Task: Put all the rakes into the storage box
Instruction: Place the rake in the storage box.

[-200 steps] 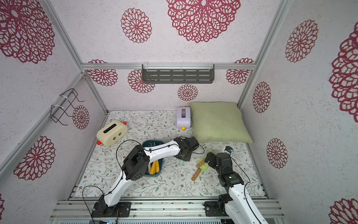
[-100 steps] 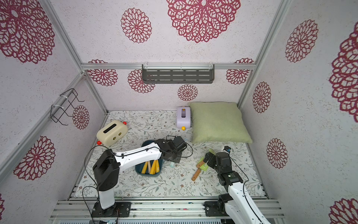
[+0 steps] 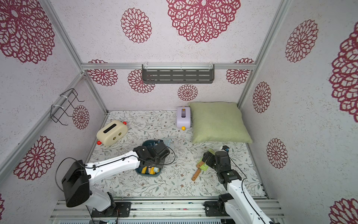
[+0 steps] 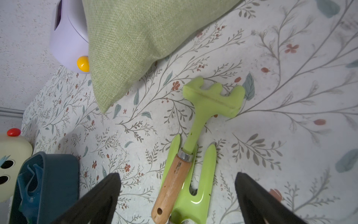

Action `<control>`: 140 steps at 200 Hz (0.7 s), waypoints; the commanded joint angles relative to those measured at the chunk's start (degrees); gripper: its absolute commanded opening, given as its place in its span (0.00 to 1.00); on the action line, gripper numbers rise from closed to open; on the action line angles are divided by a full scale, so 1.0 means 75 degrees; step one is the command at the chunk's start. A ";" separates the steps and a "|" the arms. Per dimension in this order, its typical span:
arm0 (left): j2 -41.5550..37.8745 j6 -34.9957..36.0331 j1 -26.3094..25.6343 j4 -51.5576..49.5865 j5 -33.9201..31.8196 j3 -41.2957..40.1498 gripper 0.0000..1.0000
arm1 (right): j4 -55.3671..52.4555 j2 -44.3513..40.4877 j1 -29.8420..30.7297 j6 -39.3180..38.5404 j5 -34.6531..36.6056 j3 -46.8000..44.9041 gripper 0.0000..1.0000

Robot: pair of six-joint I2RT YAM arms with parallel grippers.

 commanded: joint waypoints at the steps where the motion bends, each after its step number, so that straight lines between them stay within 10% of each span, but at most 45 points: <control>1: -0.0545 -0.0049 0.0330 0.0089 -0.0228 -0.0367 0.09 | 0.0257 0.0047 -0.0030 0.0177 -0.0185 -0.0007 0.99; 112: -0.1495 0.0180 0.1435 0.0549 -0.0038 -0.1958 0.11 | 0.0335 0.0144 -0.0031 0.0397 -0.0479 -0.0028 0.99; 140: -0.1457 0.0115 0.1505 0.0572 -0.0205 -0.2013 0.48 | 0.0363 0.0235 -0.0030 0.0373 -0.0643 0.0003 0.99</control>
